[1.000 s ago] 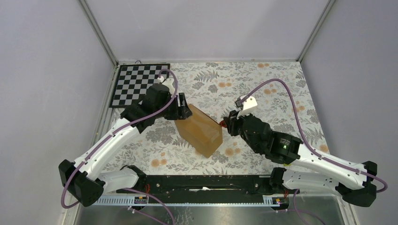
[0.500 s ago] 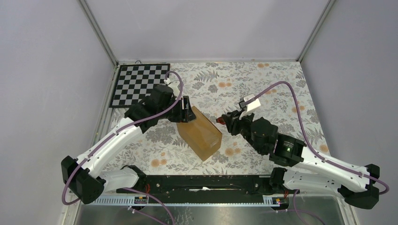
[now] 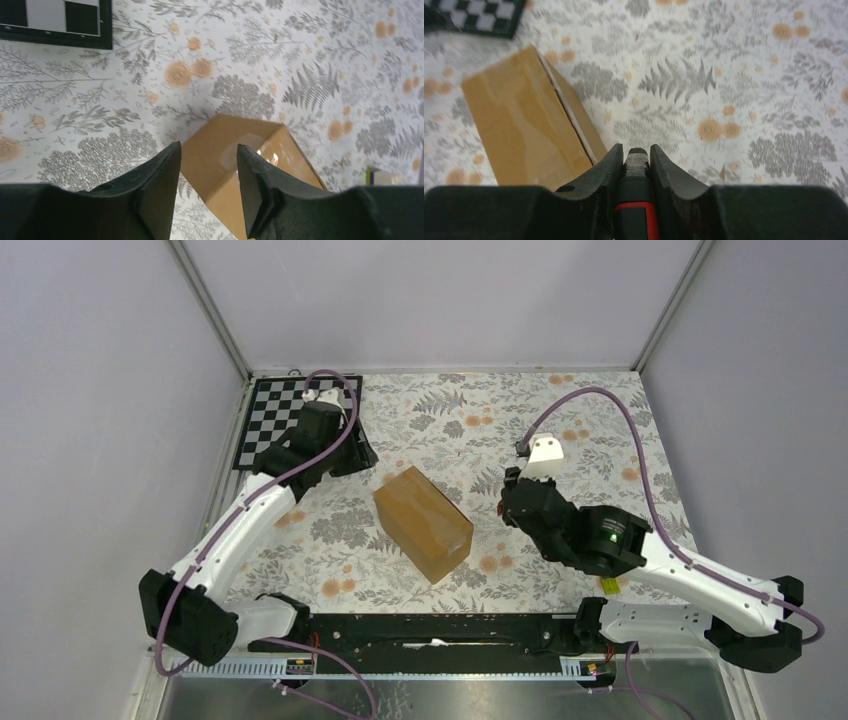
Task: Unpack the express box
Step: Adjust the express box at the center of the board.
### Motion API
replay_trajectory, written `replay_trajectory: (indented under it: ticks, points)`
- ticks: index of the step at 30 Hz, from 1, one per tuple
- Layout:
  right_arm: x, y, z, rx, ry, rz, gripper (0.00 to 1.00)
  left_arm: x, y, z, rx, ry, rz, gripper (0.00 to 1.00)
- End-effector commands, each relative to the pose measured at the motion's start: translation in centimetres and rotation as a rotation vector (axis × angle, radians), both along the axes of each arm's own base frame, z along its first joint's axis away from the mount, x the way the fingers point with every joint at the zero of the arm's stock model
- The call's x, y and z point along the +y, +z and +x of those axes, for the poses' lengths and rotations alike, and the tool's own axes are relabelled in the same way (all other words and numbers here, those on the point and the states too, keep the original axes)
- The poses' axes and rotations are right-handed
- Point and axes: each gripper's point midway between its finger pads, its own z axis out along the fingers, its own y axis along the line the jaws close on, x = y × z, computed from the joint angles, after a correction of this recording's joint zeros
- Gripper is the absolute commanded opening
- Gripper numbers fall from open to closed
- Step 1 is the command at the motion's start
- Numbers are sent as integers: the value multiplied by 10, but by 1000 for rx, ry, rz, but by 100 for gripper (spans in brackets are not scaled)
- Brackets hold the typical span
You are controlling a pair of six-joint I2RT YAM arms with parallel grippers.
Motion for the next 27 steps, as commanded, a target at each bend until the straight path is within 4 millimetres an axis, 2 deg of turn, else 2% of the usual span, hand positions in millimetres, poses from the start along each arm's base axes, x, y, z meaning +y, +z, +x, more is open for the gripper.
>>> replay_trajectory:
  ticks: [1,8,12,16,20,24,27]
  points:
    - [-6,-32,-27,206,13,-44,0,5,-4,31,-20,97,-42,45]
    - [33,-62,-57,402,167,28,0,1,-34,38,38,109,-63,38]
    - [63,-69,-61,428,232,124,0,-3,-41,32,56,98,-92,36]
    - [81,-58,-53,387,249,201,0,-5,-48,22,77,88,-114,35]
    - [90,-49,-42,357,259,225,0,-6,-50,10,82,73,-123,34]
    - [94,-51,-28,382,258,234,0,-5,-52,1,88,59,-127,33]
    - [88,-57,-19,386,228,206,0,-5,-52,-3,87,52,-129,33]
